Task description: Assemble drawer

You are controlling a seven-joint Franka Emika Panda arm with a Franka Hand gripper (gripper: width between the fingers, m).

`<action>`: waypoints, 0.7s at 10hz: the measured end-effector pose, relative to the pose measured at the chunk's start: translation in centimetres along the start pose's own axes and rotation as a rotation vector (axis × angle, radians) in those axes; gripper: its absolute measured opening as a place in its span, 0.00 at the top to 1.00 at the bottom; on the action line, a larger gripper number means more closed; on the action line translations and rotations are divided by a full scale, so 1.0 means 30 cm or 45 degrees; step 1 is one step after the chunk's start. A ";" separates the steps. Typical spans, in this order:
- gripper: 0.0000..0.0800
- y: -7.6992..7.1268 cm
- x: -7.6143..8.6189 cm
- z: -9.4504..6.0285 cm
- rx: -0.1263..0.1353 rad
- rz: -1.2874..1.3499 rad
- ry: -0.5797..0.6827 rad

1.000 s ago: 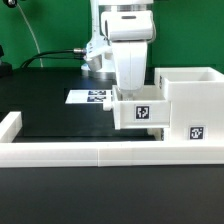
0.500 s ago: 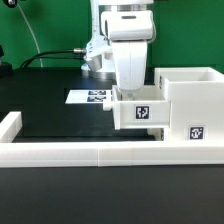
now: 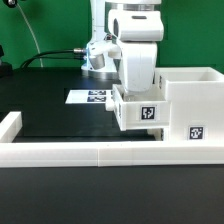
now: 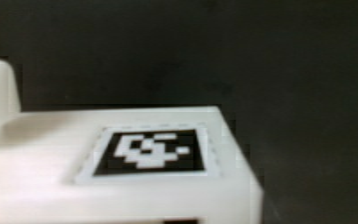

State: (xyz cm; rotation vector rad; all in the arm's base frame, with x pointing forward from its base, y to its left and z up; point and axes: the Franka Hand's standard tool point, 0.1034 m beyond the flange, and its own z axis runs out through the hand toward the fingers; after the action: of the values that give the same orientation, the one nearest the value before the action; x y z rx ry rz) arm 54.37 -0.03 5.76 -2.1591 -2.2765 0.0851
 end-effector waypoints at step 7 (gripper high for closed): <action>0.95 -0.002 0.002 0.000 0.019 0.088 -0.005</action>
Offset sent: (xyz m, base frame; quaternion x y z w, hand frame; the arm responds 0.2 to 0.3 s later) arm 0.0042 0.0236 -0.0039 -0.0146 0.0195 0.0418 0.9988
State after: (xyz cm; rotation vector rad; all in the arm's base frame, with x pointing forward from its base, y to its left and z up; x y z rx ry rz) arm 54.29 0.01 5.76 -2.2320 -2.1963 0.1058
